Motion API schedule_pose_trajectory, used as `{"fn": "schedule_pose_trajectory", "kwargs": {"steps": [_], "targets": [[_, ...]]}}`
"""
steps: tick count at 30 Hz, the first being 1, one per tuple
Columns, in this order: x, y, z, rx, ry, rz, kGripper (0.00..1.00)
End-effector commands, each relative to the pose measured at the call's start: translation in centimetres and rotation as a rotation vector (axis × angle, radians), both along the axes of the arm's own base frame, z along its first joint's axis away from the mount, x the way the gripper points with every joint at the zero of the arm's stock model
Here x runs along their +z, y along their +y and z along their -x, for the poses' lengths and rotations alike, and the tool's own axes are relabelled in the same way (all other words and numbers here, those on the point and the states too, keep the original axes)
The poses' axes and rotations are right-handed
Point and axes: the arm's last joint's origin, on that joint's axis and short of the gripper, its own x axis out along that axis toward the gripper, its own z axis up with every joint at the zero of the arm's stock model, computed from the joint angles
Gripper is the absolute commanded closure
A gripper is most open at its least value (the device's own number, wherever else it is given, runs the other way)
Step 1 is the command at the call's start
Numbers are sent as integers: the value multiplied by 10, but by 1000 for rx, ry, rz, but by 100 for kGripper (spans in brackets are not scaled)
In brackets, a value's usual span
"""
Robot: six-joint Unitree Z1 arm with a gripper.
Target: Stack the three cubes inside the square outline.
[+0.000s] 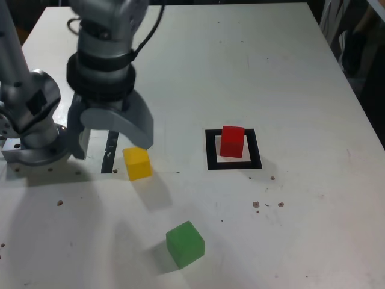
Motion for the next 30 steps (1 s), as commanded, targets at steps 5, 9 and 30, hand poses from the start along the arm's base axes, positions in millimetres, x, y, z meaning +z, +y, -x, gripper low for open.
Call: {"fn": "schedule_pose_trajectory", "kwargs": {"steps": [5, 9, 30], "targets": [[-16, 6, -2, 31, -33, 37, 0], [-23, 8, -4, 55, -8, 33, 1], [-37, 1, -25, 81, 27, 14, 5]]}}
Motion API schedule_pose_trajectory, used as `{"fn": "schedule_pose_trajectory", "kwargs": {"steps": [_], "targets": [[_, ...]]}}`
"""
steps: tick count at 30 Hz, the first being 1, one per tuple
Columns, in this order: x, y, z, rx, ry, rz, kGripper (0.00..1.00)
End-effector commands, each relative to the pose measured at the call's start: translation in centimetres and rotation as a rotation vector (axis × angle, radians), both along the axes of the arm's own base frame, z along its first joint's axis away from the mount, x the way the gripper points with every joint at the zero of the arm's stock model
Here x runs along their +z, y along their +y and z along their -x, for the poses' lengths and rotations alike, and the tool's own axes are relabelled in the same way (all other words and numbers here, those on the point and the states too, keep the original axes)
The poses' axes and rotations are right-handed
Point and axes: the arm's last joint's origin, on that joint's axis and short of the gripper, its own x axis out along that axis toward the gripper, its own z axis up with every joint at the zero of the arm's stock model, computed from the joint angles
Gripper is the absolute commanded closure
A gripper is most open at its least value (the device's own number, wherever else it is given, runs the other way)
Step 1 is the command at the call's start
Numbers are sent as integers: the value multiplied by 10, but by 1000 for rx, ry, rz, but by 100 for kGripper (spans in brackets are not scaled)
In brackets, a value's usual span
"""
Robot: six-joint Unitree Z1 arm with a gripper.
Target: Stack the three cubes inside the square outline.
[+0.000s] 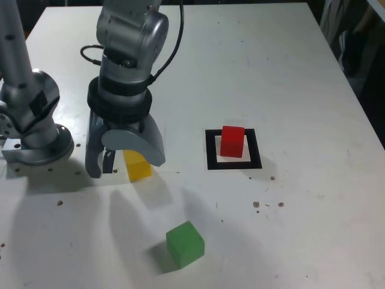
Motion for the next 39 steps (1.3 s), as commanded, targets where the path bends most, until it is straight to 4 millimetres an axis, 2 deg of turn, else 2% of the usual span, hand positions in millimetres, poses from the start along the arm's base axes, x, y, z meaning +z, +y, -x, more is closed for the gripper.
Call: {"fn": "schedule_pose_trajectory", "kwargs": {"steps": [1, 9, 14, 22, 28, 35, 39], "targets": [[-3, 0, -1, 0, -14, 0, 4], [-13, 2, -4, 0, -54, -9, 4], [-22, 5, -9, 5, -38, -21, 10], [-28, 9, -14, 10, -21, -35, 33], [-27, 10, -15, 14, -36, -57, 43], [-22, 11, -15, 36, -58, -75, 70], [-14, 11, -14, 41, -71, -78, 79]]}}
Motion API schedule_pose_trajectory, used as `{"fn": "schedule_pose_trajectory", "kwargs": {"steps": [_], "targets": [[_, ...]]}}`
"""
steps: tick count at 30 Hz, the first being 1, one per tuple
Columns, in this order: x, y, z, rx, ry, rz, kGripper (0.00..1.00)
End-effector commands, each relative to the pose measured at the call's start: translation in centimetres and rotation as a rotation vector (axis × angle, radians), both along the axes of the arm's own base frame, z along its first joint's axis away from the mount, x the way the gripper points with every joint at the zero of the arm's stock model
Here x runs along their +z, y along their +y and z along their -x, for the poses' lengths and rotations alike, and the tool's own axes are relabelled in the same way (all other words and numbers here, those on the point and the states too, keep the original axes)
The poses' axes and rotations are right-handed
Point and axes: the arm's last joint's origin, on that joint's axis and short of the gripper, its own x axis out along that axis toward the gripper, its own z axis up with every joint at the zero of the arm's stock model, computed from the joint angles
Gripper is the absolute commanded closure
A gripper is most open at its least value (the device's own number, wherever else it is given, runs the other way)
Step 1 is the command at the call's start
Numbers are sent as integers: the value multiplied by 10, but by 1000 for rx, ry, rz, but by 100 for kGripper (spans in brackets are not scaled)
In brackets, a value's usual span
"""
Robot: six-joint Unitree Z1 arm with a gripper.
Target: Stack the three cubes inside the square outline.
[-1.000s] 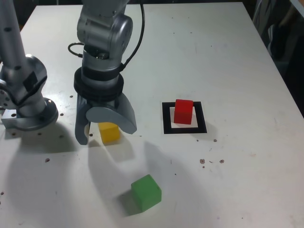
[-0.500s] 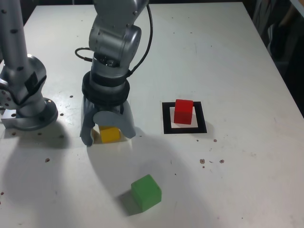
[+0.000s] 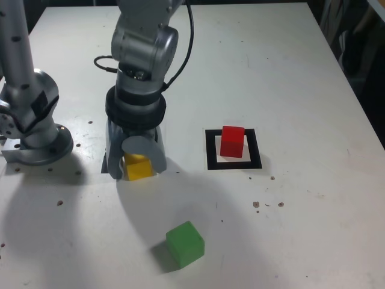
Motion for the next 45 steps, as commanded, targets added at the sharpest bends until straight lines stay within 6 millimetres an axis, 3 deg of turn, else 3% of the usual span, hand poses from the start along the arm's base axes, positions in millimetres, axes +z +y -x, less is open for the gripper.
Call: {"fn": "schedule_pose_trajectory", "kwargs": {"steps": [1, 12, 17, 24, 27, 30, 37, 45], "targets": [[7, 1, 1, 2, -11, -4, 80], [11, 2, 5, -16, -17, 6, 83], [20, 0, -3, -42, -36, -10, 85], [76, -13, -41, -198, -96, -67, 85], [105, -10, -52, -273, -108, -101, 85], [122, -4, -68, -332, -119, -113, 85], [122, 13, -113, -375, -119, -100, 85], [115, 9, -148, -407, -144, -76, 84]]}}
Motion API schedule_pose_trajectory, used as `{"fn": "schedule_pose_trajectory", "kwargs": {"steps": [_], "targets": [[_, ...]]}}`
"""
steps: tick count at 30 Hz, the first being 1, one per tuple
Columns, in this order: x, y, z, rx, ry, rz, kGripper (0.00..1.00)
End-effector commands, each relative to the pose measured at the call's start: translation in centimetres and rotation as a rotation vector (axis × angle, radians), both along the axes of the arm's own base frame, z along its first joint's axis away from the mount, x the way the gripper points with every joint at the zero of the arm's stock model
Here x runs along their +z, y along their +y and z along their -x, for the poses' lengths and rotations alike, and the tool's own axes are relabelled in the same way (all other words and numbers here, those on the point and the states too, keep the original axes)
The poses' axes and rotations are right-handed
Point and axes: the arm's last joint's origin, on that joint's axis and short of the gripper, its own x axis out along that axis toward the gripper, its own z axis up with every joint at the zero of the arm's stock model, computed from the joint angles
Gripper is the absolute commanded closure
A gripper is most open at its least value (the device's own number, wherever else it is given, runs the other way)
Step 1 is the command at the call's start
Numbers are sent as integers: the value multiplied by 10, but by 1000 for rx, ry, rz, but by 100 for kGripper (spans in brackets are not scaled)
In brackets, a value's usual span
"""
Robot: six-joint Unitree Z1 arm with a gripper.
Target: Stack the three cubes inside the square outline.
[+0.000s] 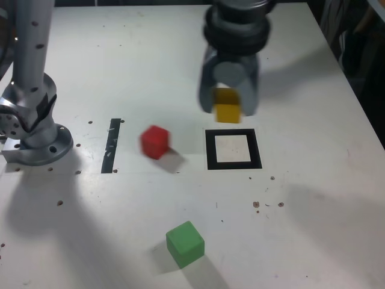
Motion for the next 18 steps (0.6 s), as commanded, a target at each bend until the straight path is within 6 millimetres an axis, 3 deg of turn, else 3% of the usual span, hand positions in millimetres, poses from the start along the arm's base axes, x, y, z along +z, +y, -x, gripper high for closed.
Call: {"fn": "schedule_pose_trajectory", "kwargs": {"steps": [1, 11, 18], "targets": [[0, 0, -6, -6, -5, 2, 84], [-35, 15, -26, -2, 65, 17, 84], [-43, 14, -30, -3, 81, 33, 83]]}}
